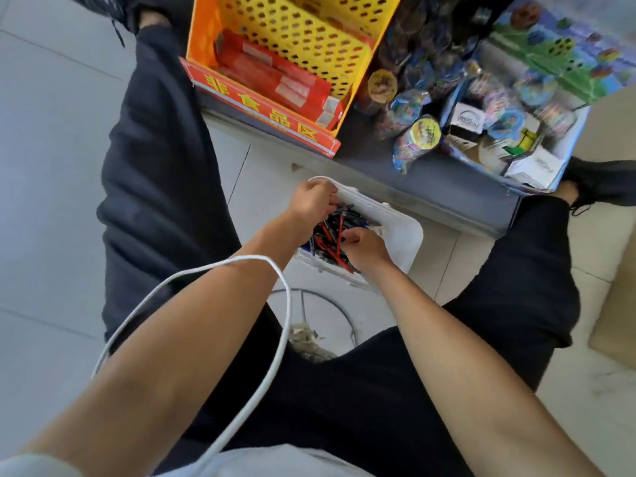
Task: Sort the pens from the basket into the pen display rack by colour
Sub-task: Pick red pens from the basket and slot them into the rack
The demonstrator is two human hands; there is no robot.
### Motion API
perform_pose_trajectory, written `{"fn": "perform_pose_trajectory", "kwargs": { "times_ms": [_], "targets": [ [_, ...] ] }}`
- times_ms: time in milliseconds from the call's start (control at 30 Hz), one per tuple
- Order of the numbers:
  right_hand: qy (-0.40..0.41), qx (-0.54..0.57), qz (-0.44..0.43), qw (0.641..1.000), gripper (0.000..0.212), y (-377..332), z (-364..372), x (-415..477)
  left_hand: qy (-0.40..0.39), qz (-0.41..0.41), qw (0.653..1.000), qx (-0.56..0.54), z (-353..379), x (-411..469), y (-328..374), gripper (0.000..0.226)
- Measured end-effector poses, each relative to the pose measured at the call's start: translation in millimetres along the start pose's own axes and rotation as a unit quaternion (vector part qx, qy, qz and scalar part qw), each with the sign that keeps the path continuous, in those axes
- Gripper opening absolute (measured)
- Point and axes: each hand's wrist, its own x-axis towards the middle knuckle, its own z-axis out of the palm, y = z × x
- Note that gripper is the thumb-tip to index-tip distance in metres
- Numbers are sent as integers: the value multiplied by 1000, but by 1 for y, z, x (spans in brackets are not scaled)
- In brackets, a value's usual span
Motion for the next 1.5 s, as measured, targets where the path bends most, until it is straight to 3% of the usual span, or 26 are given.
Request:
{"fn": "perform_pose_trajectory", "kwargs": {
  "times_ms": [200,300,367,500,600,733,800,1000,1300,1500],
  "targets": [
    [-51,-49,42,997,32,-2,29,35,27,-42,999,17,-16,22,-20,17],
    [-73,-106,58,990,65,27,60,82,26,-40,999,27,-15,30,-25,17],
    [-67,-107,82,989,77,54,81,114,23,-40,998,35,-14,34,-28,16],
    [-8,-22,84,996,64,50,72,101,-3,-45,997,58,-14,36,-38,20],
    [18,2,78,997,19,12,40,41,-7,-49,996,73,-14,33,-45,23],
    [95,76,62,991,22,17,17,9,-18,-36,994,97,-11,20,-52,14],
    [97,84,69,989,34,22,10,1,-23,-24,993,115,-10,12,-55,15],
    [37,57,52,996,45,29,11,-2,-18,-12,986,165,-20,0,-70,17],
    [-111,11,56,992,35,18,55,41,-5,-64,983,170,-22,33,-72,13],
    [-47,115,95,988,21,19,60,54,-15,-91,979,183,-20,45,-70,16]
  ]
}}
